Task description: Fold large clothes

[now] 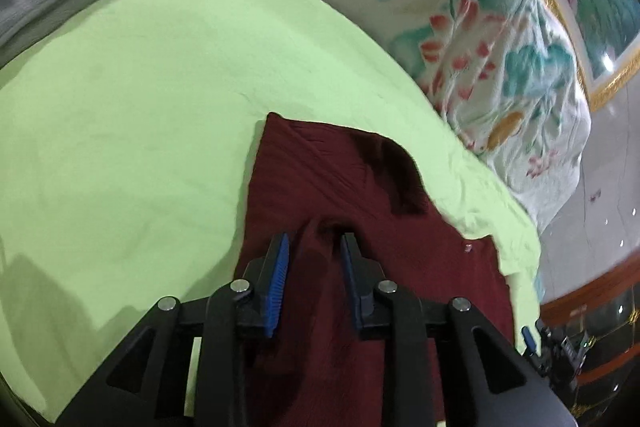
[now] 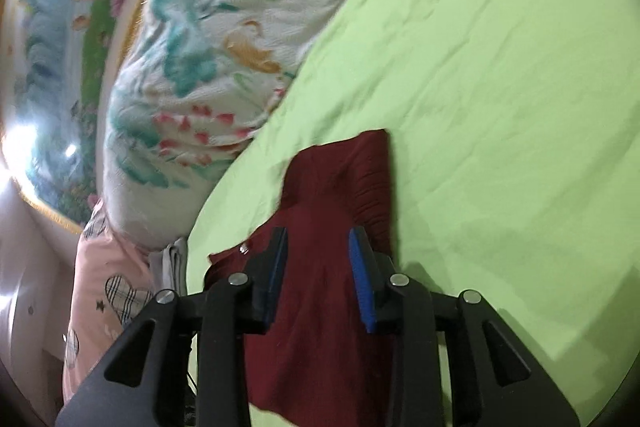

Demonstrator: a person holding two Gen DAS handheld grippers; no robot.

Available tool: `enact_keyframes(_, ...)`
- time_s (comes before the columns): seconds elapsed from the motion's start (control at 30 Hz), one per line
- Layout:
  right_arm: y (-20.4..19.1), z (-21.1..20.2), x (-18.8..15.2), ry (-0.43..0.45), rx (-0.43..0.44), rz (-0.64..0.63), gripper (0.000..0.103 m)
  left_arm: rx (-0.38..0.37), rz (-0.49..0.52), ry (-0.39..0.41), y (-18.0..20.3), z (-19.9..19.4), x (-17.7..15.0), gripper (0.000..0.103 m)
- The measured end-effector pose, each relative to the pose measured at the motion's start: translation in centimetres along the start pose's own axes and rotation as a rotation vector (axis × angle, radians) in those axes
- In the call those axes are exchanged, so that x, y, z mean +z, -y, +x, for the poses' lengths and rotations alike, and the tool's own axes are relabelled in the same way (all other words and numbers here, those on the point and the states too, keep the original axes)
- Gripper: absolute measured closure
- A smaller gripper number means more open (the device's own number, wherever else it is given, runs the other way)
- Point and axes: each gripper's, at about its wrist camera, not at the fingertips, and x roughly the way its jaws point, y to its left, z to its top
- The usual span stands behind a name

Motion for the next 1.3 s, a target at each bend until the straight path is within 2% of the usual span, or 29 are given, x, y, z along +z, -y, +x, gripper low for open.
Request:
enact_keyframes(0.1,-2.4,0.6,-1.4,-0.056,0.034,-0.090,0.070,-0.076,0.043,-0.025,2.0,-0.8,-2.1,0.077)
enact_keyframes(0.2,-5.4,3.5,-2.8,-0.153,0.016,-0.213,0.070,-0.125,0.165,-0.113,6.1,1.1,-4.5,0.074)
enact_keyframes(0.27,-6.6,5.7,-3.4,-0.219,-0.009,-0.272,0.070,-0.102,0.235,-0.143,8.2,3.1,-5.3,0.074)
enact_keyframes(0.33,-6.3,7.5,-3.5,-0.255,-0.063,-0.297,0.070,-0.038,0.243,-0.148,8.0,5.0,-5.0,0.075)
enact_keyframes(0.37,-5.9,8.0,-3.3,-0.252,-0.104,-0.300,0.071,-0.024,0.229,-0.149,7.3,5.4,-4.6,0.076)
enact_keyframes(0.4,-5.2,8.2,-2.9,-0.241,-0.138,-0.297,0.071,-0.028,0.211,-0.150,6.6,5.8,-4.1,0.084)
enact_keyframes(0.47,-3.5,7.8,-1.6,-0.188,-0.121,-0.247,0.072,-0.061,0.167,-0.146,4.4,5.7,-2.8,0.097)
enact_keyframes(0.53,-2.1,6.5,-0.6,-0.128,-0.113,-0.173,0.071,-0.061,0.144,-0.128,2.8,4.4,-2.1,0.098)
enact_keyframes(0.6,-1.7,5.3,-0.5,-0.077,-0.139,-0.147,0.071,-0.022,0.153,-0.094,2.1,3.2,-2.0,0.098)
enact_keyframes(0.73,-1.9,2.4,-2.3,-0.047,-0.112,-0.125,0.070,-0.004,0.127,-0.063,-0.5,-0.3,-4.2,0.098)
enact_keyframes(0.83,-3.4,0.1,-4.8,-0.042,-0.073,-0.169,0.069,0.000,0.072,-0.028,-1.4,-3.1,-6.5,0.090)
enact_keyframes(0.9,-4.4,-0.7,-6.7,-0.047,-0.042,-0.191,0.063,-0.002,0.046,-0.017,-1.5,-4.7,-8.3,0.070)
enact_keyframes(0.93,-4.9,-1.2,-8.0,-0.053,-0.021,-0.204,0.058,-0.007,0.038,-0.009,-1.5,-5.5,-9.4,0.067)
enact_keyframes(1.0,-5.5,-1.6,-9.6,-0.069,0.001,-0.214,0.057,-0.022,0.028,-0.015,-1.5,-6.7,-11.4,0.059)
enact_keyframes(1.17,-6.3,-2.4,-13.1,-0.117,0.060,-0.196,0.057,-0.060,-0.075,-0.072,-3.1,-6.6,-14.3,0.056)
enact_keyframes(1.3,-7.0,-2.8,-14.3,-0.135,0.084,-0.198,0.057,-0.077,-0.112,-0.060,-3.6,-6.3,-14.5,0.053)
